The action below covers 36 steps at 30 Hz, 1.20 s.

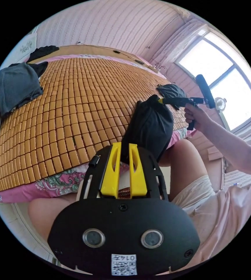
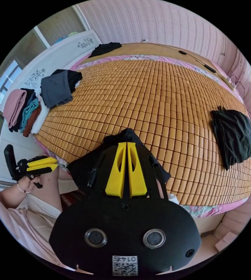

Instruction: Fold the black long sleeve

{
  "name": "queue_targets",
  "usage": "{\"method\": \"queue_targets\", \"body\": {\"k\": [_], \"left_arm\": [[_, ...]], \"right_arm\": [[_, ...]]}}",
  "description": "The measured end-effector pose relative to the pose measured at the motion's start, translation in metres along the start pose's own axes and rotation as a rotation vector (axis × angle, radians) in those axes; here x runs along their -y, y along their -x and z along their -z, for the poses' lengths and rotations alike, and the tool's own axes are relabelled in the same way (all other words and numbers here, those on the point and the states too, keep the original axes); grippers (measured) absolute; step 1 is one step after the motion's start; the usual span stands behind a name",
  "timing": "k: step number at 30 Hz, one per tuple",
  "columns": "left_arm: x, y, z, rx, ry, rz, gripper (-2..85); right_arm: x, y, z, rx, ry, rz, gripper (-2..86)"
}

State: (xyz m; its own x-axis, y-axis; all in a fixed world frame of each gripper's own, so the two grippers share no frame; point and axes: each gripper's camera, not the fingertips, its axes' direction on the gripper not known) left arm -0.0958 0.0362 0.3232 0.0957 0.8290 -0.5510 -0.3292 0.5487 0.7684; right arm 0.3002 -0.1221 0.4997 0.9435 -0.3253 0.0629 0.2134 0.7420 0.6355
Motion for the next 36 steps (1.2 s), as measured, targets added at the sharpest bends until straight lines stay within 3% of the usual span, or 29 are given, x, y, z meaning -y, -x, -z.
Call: {"method": "queue_targets", "body": {"k": [5,10,14,17,23,26,30,36], "left_arm": [[0.014,-0.020,-0.034,0.056,0.095,-0.080,10.5],[0.010,-0.020,-0.040,0.046,0.117,-0.084,11.2],[0.005,-0.018,-0.029,0.039,0.120,-0.058,11.1],[0.001,-0.017,-0.028,0.034,0.118,-0.051,10.7],[0.001,-0.027,-0.028,0.049,0.146,-0.068,7.9],[-0.006,-0.033,-0.025,0.136,0.147,-0.104,2.0],[-0.015,-0.032,-0.015,0.051,0.175,-0.074,-0.3],[-0.040,-0.053,0.041,0.029,0.034,-0.164,-0.8]], "right_arm": [[0.049,0.014,-0.054,-0.010,0.176,0.020,-0.7],[0.077,0.039,-0.035,-0.032,0.169,0.187,0.5],[0.084,0.050,-0.028,-0.051,0.143,0.276,11.0],[0.090,0.049,-0.059,-0.050,0.279,0.264,13.3],[0.101,0.043,-0.070,0.091,0.316,0.150,10.9],[0.093,0.052,-0.057,0.078,0.284,0.207,6.8],[0.070,0.061,-0.029,0.092,0.198,0.268,5.2],[0.013,0.062,0.039,0.196,-0.060,0.261,4.0]]}}
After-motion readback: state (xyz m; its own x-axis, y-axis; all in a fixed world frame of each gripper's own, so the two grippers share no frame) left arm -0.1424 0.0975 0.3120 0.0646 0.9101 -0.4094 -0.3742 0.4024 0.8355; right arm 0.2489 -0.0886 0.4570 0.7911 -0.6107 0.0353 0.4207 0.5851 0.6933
